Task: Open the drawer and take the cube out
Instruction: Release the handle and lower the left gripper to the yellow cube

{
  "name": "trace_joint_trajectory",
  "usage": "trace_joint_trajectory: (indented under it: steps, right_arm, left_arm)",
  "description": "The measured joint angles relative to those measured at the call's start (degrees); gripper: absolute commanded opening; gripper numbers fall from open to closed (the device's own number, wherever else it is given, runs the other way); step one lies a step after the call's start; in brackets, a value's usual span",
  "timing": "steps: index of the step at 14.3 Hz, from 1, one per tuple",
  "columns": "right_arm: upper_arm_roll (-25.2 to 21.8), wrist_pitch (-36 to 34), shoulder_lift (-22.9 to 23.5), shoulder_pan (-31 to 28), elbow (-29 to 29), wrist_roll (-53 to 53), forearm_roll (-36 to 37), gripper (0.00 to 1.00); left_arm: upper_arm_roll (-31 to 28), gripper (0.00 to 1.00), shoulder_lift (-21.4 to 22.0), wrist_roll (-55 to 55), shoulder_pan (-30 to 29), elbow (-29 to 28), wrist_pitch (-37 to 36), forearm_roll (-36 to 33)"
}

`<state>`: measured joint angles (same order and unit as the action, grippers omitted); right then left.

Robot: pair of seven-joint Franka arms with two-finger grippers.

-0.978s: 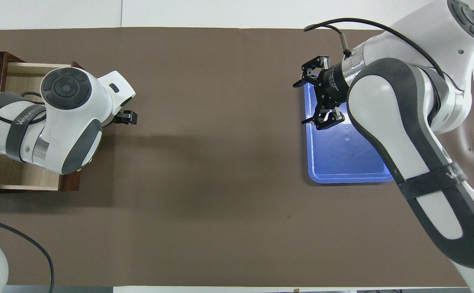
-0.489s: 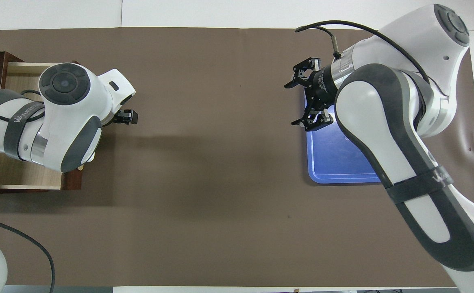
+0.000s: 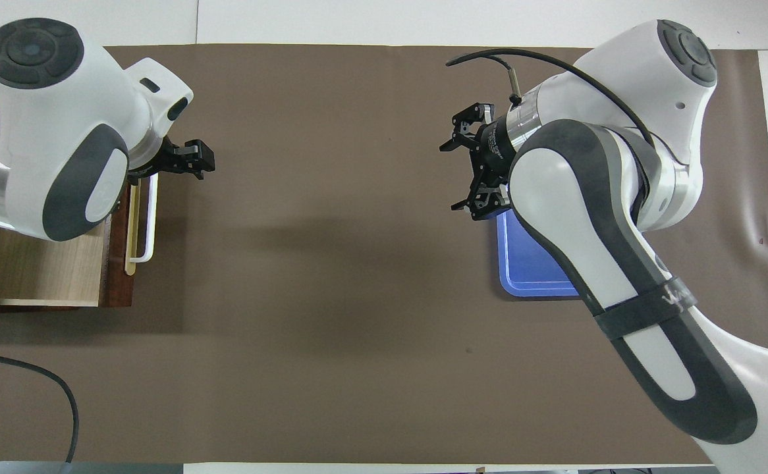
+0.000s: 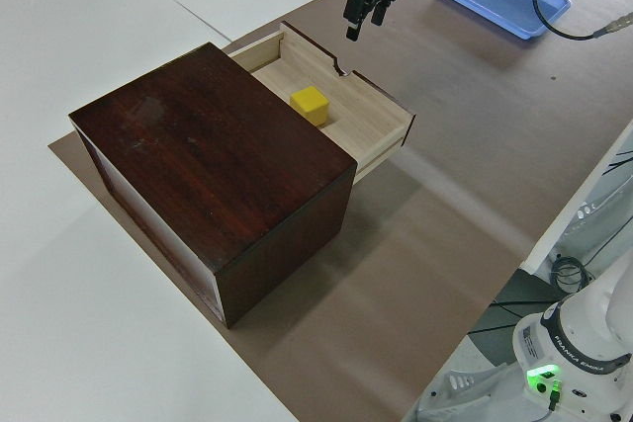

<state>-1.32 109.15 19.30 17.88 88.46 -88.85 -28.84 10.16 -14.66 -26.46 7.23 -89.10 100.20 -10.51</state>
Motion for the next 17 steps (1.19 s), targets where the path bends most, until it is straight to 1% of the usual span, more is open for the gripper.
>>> trace_joint_trajectory:
  steps: [2, 4, 7, 9, 13, 15, 17]
  right_arm:
    - [0.0, 0.01, 0.0, 0.0, 0.0, 0.0, 0.0, 0.95]
    - [0.0, 0.01, 0.0, 0.0, 0.0, 0.0, 0.0, 0.96]
    - [0.0, 0.01, 0.0, 0.0, 0.0, 0.0, 0.0, 0.96]
    - [0.0, 0.01, 0.0, 0.0, 0.0, 0.0, 0.0, 0.96]
    - [0.0, 0.01, 0.0, 0.0, 0.01, 0.0, 0.0, 0.96]
    - [0.0, 0.01, 0.0, 0.0, 0.02, 0.0, 0.0, 0.96]
    - [0.0, 0.01, 0.0, 0.0, 0.06, 0.0, 0.0, 0.96]
  left_arm:
    - [-2.44, 1.0, -0.18, -5.72, 0.03, 3.44, -2.87, 2.29]
    - [-7.15, 1.0, -0.4, -12.29, -0.06, 5.32, -3.65, 5.53]
    - [-13.63, 1.0, -0.68, -22.46, -0.21, 5.99, -3.46, 6.62]
    - [-16.48, 1.0, -0.68, -26.48, -0.23, 6.03, -3.39, 6.83]
    - [-18.03, 1.0, -0.65, -34.77, -0.15, 4.38, -2.82, 6.98]
    - [-19.18, 1.0, -0.49, -38.27, -0.06, 1.83, -1.02, 6.99]
    - [-20.68, 1.0, 0.08, -39.16, -0.1, -1.23, 1.91, 7.0]
